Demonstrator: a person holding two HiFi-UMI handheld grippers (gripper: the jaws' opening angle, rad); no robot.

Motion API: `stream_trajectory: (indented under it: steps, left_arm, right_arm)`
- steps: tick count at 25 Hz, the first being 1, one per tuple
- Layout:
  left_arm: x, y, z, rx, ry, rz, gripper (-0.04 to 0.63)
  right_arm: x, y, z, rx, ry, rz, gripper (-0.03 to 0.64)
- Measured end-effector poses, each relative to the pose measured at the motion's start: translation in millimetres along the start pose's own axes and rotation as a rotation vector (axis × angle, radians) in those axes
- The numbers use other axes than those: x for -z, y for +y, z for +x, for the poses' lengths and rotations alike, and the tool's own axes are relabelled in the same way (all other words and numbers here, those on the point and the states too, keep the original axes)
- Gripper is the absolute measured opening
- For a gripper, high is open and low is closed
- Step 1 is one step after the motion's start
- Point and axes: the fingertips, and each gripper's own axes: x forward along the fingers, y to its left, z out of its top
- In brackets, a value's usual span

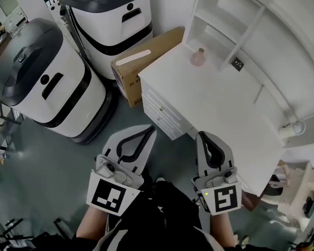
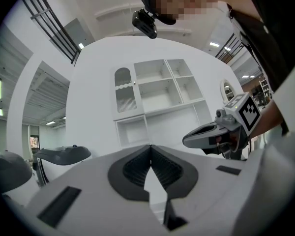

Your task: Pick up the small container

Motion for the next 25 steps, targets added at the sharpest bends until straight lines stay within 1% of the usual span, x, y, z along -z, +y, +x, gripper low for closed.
stream_trajectory:
  steps: [6,13,17,25]
  left_arm:
    - [11,43,16,0.067,-0.017,-0.009,0.002]
    - [26,83,28,0.152,-0.038,-0.015,0.002]
    - [32,101,32,0.190,-0.059,-0.016,0.002]
    - [39,128,34,0.251,-0.100,-0.017,0.002]
  right_arm:
    - [-5,0,40,0.068,0.019,0.003,0.002]
    - [-7,5,75,0.161,0.045,0.001,0.002]
    - [-7,8,90,0.209,0.053,-0.002,0.002]
    - [-13,19,112,0.280,0.058,-0.020,0.002]
